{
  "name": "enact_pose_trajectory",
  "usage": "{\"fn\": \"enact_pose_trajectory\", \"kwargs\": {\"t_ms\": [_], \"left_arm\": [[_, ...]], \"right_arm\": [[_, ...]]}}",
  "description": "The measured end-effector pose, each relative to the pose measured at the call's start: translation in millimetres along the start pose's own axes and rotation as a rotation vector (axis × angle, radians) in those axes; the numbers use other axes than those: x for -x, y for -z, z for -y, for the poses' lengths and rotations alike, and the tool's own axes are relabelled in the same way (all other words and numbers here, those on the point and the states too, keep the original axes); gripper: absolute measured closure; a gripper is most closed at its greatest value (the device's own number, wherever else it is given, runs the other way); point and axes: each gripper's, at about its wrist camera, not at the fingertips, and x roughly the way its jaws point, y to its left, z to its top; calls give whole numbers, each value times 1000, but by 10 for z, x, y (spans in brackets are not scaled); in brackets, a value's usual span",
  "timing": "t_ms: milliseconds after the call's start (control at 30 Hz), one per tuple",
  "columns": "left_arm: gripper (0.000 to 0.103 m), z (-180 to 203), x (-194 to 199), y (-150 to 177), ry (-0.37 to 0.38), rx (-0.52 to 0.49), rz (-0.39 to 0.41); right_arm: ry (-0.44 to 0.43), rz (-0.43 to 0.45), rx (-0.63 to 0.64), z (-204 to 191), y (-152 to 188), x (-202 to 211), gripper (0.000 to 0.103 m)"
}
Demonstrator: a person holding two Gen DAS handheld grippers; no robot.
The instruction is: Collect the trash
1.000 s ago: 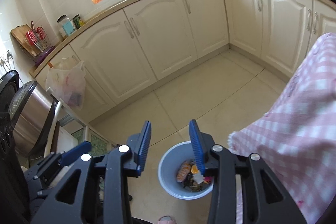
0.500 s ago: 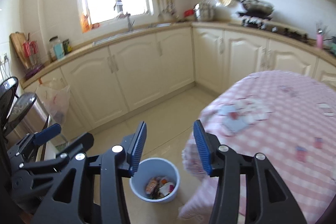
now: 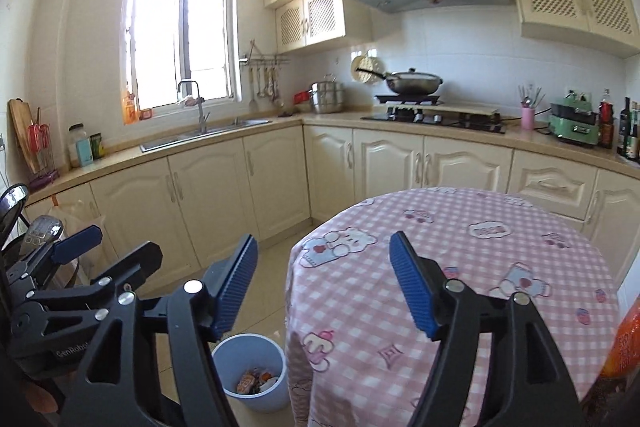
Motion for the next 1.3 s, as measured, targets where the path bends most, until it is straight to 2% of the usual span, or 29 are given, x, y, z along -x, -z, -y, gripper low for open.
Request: {"fn": "enact_pose_trajectory", "kwargs": {"t_ms": [100,433,833,1300], "left_arm": [[8,73,135,-31,4,-12,25],[8,237,393,-47,10,-18,61],[8,352,431,6,20,-24,56],[8,370,368,30,12,-36,39]], "right_arm": [[18,36,0,71,7,234,29],[42,87,4,132,11,599,27],[69,100,10,127,53,706,24],[59,94,2,138,84,679,23]]}}
